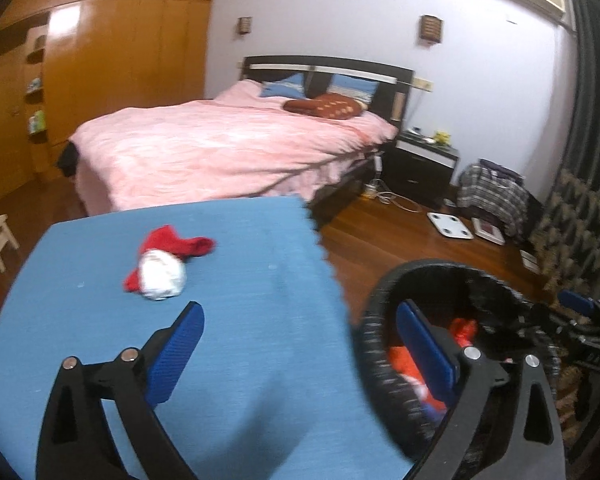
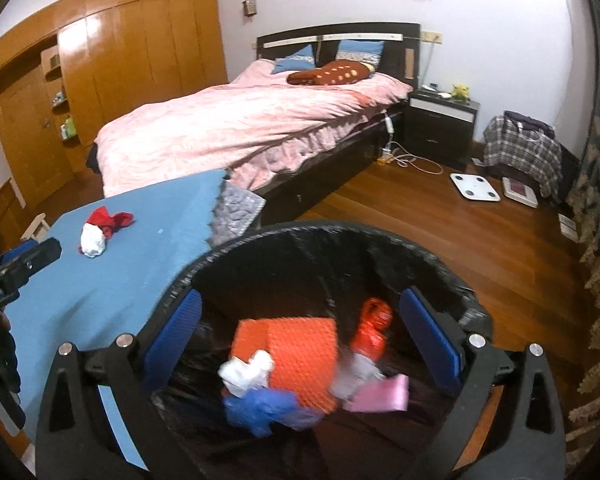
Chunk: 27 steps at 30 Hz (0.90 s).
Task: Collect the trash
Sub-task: 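Move both tools back over the red cloth and white bundle on the table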
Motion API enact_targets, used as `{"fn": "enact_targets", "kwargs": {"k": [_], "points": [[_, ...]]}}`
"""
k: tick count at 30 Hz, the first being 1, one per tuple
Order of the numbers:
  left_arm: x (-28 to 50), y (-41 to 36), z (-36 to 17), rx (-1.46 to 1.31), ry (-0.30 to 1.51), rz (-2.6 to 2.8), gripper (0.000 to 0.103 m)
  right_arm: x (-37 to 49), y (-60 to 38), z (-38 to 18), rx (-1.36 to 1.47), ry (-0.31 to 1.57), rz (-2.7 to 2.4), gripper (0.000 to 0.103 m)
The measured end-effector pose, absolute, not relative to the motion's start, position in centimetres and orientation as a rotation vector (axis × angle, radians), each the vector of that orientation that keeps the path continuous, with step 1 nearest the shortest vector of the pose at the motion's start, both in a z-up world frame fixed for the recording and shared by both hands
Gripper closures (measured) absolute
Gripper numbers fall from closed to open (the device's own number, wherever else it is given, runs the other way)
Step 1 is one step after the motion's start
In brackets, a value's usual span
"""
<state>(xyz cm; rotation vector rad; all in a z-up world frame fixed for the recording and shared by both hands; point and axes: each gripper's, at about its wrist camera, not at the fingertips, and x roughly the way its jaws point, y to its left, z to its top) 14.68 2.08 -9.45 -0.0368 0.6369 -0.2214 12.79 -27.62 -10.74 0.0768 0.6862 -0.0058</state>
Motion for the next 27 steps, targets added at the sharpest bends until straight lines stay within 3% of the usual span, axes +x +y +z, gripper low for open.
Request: {"fn": "enact_targets", "kwargs": {"k": [17, 27], "points": [[17.0, 14.8, -11.6, -0.096, 0.639, 0.017, 0.008, 21.8, -13.4, -10.6, 0.005, 0.665, 0.201, 0.006], [19.8, 20.3, -13.7, -0.122, 0.662, 0.103, 0.008, 26.6, -5.9, -13.7, -0.055, 0.708, 0.287, 0.006]]}}
